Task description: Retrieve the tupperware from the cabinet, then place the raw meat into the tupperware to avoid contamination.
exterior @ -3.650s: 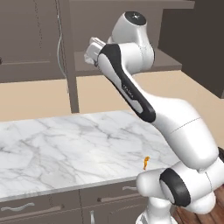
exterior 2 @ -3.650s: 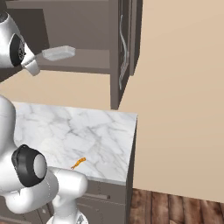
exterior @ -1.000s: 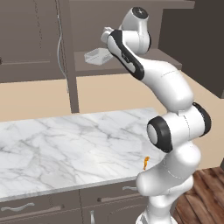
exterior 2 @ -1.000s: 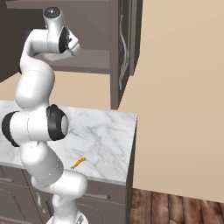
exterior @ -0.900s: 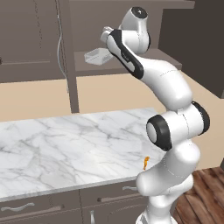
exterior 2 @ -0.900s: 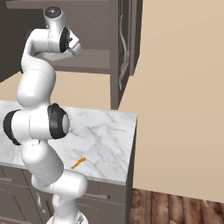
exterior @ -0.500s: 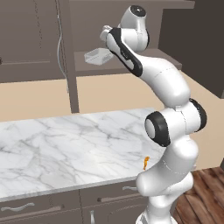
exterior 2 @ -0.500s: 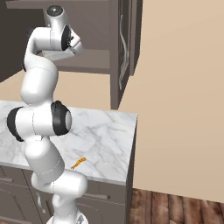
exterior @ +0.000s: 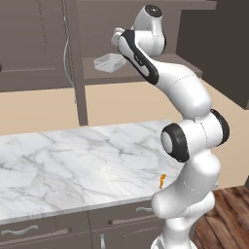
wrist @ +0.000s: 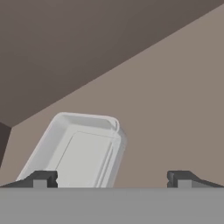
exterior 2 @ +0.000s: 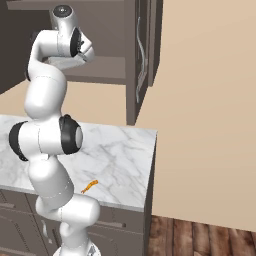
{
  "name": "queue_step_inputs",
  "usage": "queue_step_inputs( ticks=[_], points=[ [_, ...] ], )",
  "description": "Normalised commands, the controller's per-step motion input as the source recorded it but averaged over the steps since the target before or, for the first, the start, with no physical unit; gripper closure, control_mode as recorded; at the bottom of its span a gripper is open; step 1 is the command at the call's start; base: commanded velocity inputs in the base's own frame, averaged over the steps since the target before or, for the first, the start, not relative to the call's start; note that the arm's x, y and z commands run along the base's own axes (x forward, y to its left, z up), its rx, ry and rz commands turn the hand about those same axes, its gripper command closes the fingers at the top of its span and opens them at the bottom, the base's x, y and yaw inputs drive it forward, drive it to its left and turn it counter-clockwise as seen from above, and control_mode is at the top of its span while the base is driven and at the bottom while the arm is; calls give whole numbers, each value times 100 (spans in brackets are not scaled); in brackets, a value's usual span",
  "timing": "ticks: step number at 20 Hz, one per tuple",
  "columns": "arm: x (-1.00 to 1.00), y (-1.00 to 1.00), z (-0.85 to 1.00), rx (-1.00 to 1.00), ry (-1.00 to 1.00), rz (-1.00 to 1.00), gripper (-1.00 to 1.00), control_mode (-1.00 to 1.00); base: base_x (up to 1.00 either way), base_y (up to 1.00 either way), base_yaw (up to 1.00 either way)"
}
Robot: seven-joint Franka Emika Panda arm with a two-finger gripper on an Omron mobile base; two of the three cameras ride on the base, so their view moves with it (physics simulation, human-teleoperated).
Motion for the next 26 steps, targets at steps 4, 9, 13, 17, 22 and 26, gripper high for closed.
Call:
queue_step_inputs(
  ticks=[4,9,13,17,22,26],
  points=[
    [0,0,-1,0,1,0,-100,-100,0,0,0],
    [-11,1,-6,0,2,0,-100,-100,0,0,0],
    [-22,5,-13,0,1,0,-100,-100,0,0,0],
    [-20,8,-14,0,0,0,-100,-100,0,0,0],
    [0,2,-8,0,0,0,-100,-100,0,0,0],
    [0,6,-12,0,0,0,-100,-100,0,0,0]
  ],
)
